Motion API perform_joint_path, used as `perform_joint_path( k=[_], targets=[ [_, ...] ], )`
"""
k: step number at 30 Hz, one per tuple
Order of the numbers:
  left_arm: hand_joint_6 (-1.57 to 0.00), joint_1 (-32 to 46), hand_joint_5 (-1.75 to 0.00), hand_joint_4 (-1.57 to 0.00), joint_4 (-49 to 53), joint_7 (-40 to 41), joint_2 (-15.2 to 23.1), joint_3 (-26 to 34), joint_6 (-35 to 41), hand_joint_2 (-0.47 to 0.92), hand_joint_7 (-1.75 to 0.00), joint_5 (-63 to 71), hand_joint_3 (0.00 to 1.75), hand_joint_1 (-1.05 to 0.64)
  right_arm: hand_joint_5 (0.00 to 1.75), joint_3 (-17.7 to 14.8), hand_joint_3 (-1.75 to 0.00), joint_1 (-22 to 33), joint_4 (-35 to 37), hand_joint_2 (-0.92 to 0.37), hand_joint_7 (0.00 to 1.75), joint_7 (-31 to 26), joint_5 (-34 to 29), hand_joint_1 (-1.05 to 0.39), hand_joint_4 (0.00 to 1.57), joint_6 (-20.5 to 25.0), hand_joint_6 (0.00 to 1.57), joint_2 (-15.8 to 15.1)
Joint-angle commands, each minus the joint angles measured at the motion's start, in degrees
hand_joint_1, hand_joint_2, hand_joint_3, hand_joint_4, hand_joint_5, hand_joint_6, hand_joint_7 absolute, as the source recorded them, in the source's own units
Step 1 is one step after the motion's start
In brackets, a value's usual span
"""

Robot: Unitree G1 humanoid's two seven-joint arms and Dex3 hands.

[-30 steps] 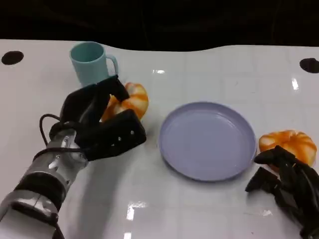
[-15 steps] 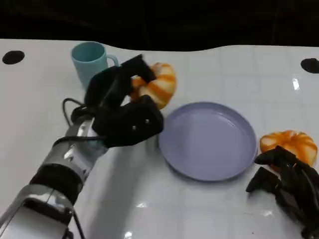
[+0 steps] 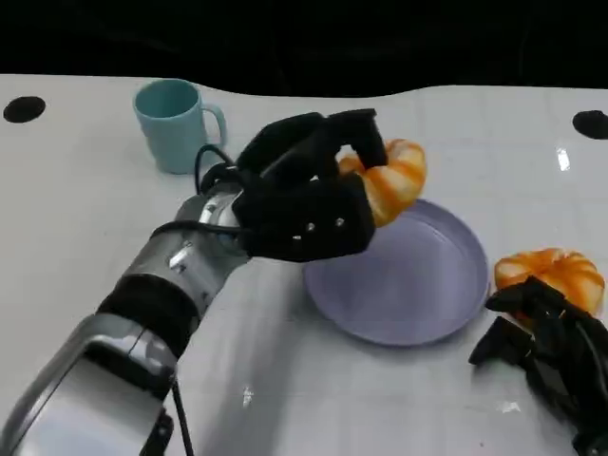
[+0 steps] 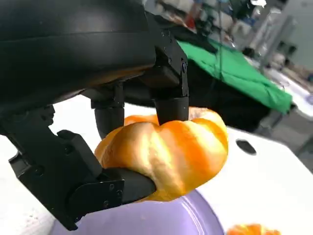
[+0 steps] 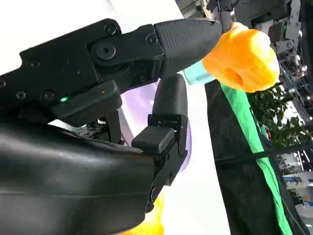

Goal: Grasp the bread from the table and place it into the plate.

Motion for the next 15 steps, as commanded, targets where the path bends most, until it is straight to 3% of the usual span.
perform_joint_path(
  k=[1, 13, 14, 15],
  targets=[
    [-0.75, -3.2, -1.75, -0.9, 2.2, -1.5, -0.6, -3.0, 0.8, 0.5, -1.75, 3.3, 1.29, -0.21, 1.56, 0.0, -0.2, 1.9, -1.7, -0.92, 1.22, -0.9, 0.0, -0.55, 0.65, 2.6, 0.62, -0.2],
    [-0.71, -6.0, -1.75, -0.84, 6.3, -1.0, -3.0, -7.4, 2.2, 0.49, -1.7, 8.4, 1.09, -0.16, 1.58, -0.3, -0.18, 2.3, -3.5, -0.92, 1.25, -0.5, 0.9, -0.54, 0.62, 5.3, 0.59, 0.2],
    [-0.77, -6.2, -1.75, -0.77, 6.5, -1.1, -3.1, -7.5, 2.4, 0.6, -1.17, 8.6, 0.76, -0.22, 1.58, -0.2, -0.18, 2.4, -3.7, -0.92, 1.24, -0.7, 0.7, -0.54, 0.62, 5.2, 0.59, 0.2],
    [-0.84, -6.3, -1.75, -0.75, 6.6, -1.2, -3.1, -7.6, 2.5, 0.69, -0.88, 8.7, 0.57, -0.24, 1.58, -0.1, -0.18, 2.5, -3.8, -0.92, 1.24, -1.0, 0.5, -0.54, 0.62, 5.1, 0.59, 0.1]
  ],
)
